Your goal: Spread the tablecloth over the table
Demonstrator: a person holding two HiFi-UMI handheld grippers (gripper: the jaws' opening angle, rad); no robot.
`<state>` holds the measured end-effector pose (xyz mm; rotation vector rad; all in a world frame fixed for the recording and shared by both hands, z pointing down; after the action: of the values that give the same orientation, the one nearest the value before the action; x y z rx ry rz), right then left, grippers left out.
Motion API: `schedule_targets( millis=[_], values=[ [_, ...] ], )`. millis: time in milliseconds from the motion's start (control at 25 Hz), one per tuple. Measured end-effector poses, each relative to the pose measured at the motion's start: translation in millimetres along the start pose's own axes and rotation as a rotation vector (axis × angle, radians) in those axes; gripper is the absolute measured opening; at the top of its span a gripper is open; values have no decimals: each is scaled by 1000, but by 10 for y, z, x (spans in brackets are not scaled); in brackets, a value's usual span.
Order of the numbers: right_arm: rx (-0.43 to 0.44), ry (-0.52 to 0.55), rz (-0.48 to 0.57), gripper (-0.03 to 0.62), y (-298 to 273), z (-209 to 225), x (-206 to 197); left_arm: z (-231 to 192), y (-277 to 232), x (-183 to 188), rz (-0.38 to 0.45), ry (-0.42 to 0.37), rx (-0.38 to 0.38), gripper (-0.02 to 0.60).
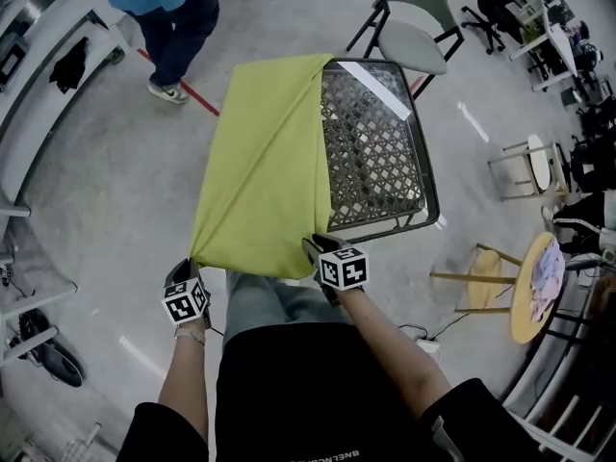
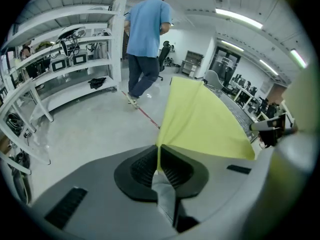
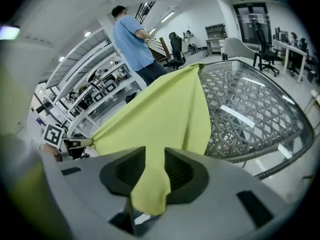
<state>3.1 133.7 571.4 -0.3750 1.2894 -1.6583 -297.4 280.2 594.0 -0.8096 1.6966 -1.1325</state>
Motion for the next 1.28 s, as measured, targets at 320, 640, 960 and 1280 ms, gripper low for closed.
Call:
schedule_targets(
  millis=[320, 640, 960, 1280],
  values=[
    [-15, -54, 37, 124, 58, 97, 85, 126, -7, 28, -41, -20, -59, 147],
    [-91, -157, 89, 124, 175, 332, 292, 385, -35, 467, -50, -106, -154, 157],
    [-190, -236, 116, 161, 338, 737, 751, 908, -321, 1182, -63, -237, -297, 172],
    [-216, -218, 66, 189, 258, 972, 1101, 1400, -429, 1465, -106, -336, -402, 183]
  ],
)
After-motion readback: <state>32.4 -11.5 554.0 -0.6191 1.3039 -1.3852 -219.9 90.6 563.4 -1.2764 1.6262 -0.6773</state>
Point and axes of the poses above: the fingertips, and each gripper's own axes: y backward along the fingers, z to its right, x out of its top, the point moved 2 cm from there along y, backward along the fingers, and after that the axes turned 15 degrees about -z, right-handed, at the moved point
